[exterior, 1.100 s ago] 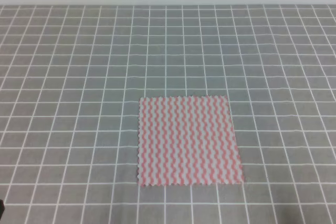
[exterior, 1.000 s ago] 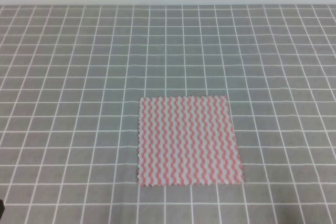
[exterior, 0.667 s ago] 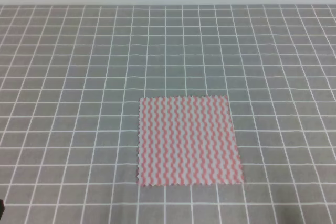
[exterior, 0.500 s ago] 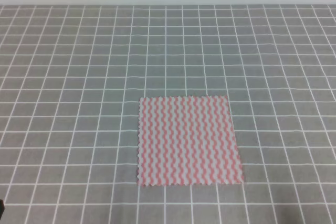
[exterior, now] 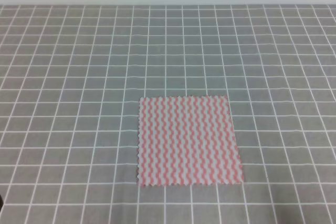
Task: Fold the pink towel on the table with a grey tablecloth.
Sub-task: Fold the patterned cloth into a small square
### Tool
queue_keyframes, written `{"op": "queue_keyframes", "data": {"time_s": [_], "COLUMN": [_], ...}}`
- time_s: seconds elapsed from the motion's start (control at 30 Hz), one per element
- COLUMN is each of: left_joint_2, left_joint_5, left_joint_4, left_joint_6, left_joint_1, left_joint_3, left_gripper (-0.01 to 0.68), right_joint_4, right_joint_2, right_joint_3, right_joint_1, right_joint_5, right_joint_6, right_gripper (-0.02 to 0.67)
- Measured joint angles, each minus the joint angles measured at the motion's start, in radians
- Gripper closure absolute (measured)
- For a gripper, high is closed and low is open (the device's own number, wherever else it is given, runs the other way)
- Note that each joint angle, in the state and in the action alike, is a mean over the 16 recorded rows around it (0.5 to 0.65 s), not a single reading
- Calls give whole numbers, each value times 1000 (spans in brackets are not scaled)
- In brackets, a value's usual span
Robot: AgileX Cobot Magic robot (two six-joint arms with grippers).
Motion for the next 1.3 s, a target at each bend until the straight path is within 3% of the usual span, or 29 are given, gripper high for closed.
{"op": "queue_keyframes", "data": {"time_s": [0.57,0.93,1.3], "left_joint_2": [2,-2,109], "left_joint_5": [-224,-258,-111], "left_joint_4": [-431,-458,-442], "left_joint_6": [-11,-9,46], "left_joint_1": [0,0,0], "left_joint_3": [-2,-6,-122], "left_gripper": [673,673,673], "right_joint_4": [458,463,400], "right_joint_2": [8,6,192], "right_joint_3": [-7,-3,-116], "right_joint_1": [0,0,0], "right_joint_5": [-196,-158,-58], "right_joint_6": [0,-1,-3], "right_gripper": [666,665,665]}}
